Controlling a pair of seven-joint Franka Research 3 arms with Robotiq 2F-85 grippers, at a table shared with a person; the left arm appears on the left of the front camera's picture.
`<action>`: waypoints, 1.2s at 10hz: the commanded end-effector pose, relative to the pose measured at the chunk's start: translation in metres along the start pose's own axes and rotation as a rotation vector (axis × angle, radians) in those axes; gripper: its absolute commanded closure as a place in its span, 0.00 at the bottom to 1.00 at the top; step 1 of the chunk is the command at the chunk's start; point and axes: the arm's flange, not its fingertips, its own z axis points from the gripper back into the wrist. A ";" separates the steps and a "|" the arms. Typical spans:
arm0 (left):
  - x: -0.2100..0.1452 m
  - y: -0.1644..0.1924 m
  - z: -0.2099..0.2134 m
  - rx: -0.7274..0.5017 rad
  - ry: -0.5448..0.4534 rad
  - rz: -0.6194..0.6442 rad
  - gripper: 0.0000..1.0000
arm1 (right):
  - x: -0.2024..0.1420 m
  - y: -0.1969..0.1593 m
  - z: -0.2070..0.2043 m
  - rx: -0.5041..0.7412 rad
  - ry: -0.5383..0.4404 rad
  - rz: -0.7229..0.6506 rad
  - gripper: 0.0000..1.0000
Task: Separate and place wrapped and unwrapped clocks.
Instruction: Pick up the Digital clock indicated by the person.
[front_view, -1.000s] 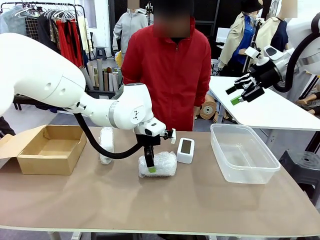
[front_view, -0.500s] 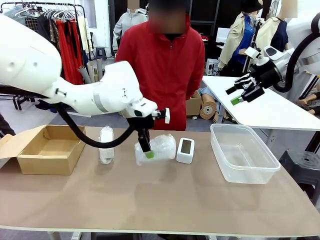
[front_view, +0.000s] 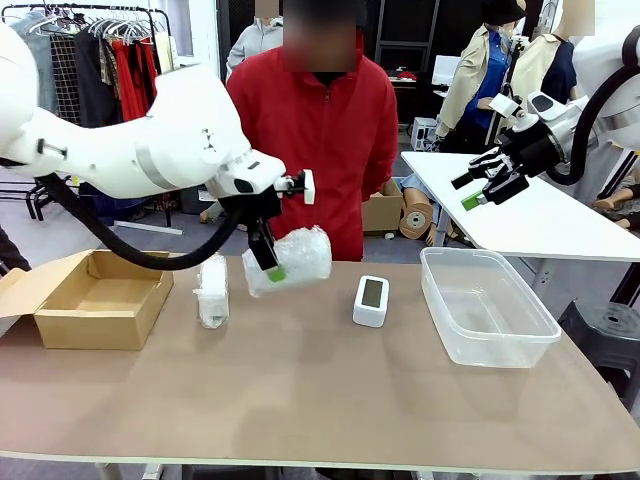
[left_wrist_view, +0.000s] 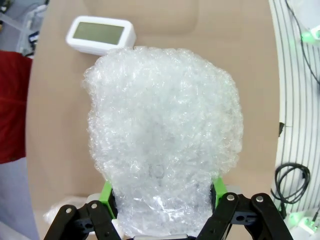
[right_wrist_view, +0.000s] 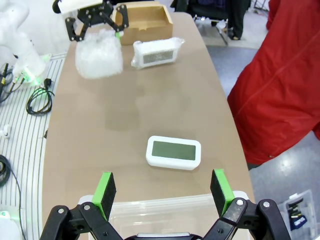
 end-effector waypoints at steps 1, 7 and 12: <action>-0.014 -0.014 0.020 0.044 -0.025 0.028 1.00 | 0.001 0.000 0.001 -0.005 0.000 0.003 0.00; -0.011 -0.008 0.033 0.056 -0.010 0.013 1.00 | 0.001 0.000 0.001 -0.005 0.000 0.003 0.00; -0.015 -0.009 0.082 0.140 -0.019 0.150 1.00 | 0.001 0.000 0.001 -0.005 0.000 0.003 0.00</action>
